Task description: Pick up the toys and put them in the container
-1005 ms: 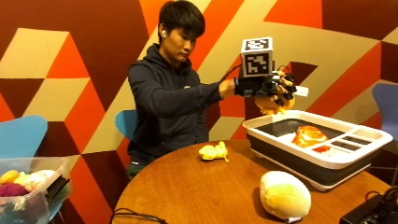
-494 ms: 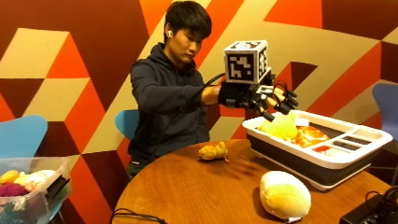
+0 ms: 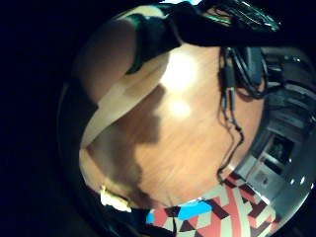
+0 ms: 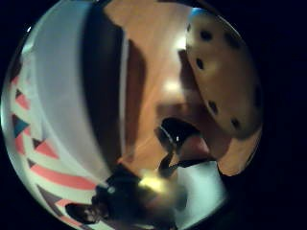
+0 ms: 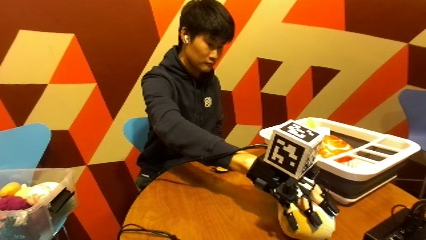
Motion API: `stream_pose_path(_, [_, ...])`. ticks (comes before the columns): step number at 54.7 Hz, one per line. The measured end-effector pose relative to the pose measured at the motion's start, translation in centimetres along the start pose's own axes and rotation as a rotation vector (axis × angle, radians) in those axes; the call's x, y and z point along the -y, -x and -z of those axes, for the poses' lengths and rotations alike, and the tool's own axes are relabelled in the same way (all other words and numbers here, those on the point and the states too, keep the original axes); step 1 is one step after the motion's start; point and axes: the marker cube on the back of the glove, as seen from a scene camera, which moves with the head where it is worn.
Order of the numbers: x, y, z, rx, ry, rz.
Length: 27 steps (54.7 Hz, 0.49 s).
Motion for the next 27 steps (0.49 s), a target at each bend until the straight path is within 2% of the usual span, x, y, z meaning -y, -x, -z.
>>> stream_pose_path(5, [0.1, -0.1, -0.3, -0.032, -0.09, 0.007])
stream_pose_path(14, [-1.9, 0.0, 0.8, -0.046, -0.108, 0.051])
stream_pose_path(27, [-9.6, 1.3, 6.5, 0.128, -0.247, 0.151])
